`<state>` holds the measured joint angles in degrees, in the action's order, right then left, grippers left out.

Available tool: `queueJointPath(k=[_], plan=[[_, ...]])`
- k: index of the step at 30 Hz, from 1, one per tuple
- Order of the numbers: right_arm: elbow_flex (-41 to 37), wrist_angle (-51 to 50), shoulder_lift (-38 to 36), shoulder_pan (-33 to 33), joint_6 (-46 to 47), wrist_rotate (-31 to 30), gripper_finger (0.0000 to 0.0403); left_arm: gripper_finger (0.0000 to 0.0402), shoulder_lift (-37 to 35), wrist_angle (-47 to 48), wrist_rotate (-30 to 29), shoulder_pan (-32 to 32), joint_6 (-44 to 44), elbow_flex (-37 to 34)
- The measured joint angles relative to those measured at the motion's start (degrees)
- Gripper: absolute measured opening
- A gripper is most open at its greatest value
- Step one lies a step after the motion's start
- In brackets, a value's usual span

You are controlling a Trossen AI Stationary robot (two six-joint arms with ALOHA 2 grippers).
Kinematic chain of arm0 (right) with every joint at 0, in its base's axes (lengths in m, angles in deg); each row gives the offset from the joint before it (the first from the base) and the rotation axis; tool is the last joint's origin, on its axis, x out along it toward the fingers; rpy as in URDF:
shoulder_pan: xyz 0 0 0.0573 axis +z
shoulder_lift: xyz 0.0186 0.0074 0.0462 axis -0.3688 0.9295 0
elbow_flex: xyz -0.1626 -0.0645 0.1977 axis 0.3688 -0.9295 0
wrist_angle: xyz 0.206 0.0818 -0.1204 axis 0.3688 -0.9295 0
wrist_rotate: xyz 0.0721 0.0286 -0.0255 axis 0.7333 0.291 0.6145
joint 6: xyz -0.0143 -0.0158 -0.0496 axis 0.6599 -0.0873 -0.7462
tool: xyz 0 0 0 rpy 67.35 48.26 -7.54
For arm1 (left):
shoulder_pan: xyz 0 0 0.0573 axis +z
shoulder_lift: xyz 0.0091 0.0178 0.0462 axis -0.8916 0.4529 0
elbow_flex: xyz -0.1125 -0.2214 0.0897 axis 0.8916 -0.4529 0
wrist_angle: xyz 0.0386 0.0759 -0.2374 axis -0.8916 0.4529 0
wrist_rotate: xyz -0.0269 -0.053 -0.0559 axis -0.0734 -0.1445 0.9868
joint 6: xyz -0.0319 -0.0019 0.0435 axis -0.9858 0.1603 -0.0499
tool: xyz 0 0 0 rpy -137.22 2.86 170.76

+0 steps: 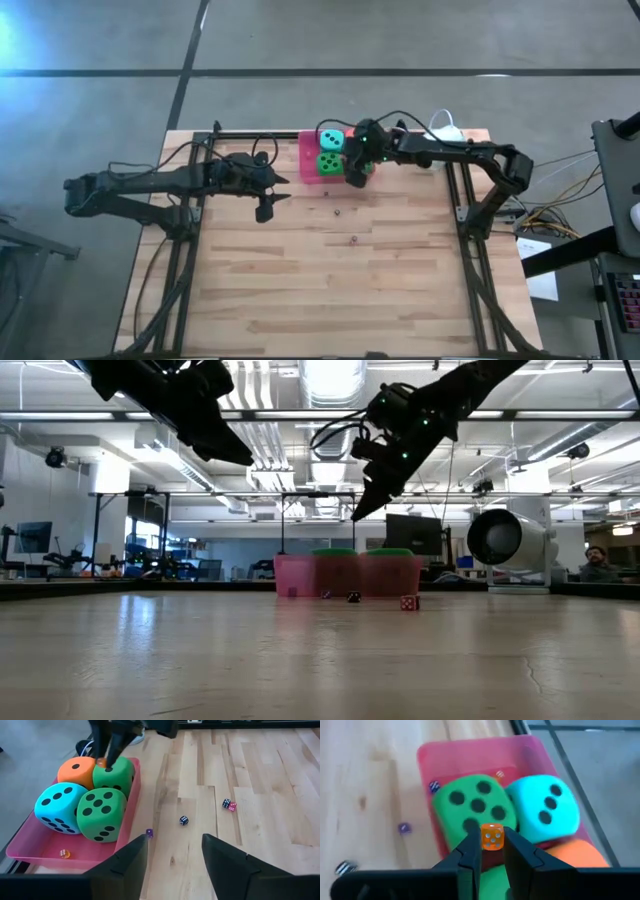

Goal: Pick & Place Dice
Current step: Put the small orange dice into the the pink bin

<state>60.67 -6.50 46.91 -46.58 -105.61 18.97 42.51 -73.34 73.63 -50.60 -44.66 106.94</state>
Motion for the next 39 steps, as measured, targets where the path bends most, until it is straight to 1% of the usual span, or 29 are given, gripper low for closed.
queueJointPath(k=[7, 15, 20, 25, 32, 39], plan=[[1.1, 6.86, 2.93, -2.27, 0.26, 5.82, 0.0057, 0.0203, -0.02, -0.59, -0.02, 0.0, 0.03, 0.0], [3.74, 5.76, 7.34, -3.51, 0.29, 6.12, 0.0058, 0.0212, -0.01, -0.35, -0.02, 0.0, 0.04, 0.0], [5.25, 7.59, 9.13, -4.55, 0.16, 6.68, 0.0058, 0.0214, -0.02, -0.15, -0.02, 0.0, 0.06, 0.0], [8.65, 9.44, 13.07, -4.41, -0.3, 10.78, 0.0058, 0.0205, -0.02, -0.17, -0.02, 0.0, 0.06, 0.0], [13.46, 9.19, 18.53, -4.48, -1.11, 10.82, 0.0058, 0.0188, -0.02, -0.13, -0.02, 0.0, 0.04, 0.0], [17.33, 7.31, 21.13, -4.52, -0.96, 10.51, 0.007, 0.0174, -0.01, 0.49, -0.02, 0.0, 0.02, -0.04]])
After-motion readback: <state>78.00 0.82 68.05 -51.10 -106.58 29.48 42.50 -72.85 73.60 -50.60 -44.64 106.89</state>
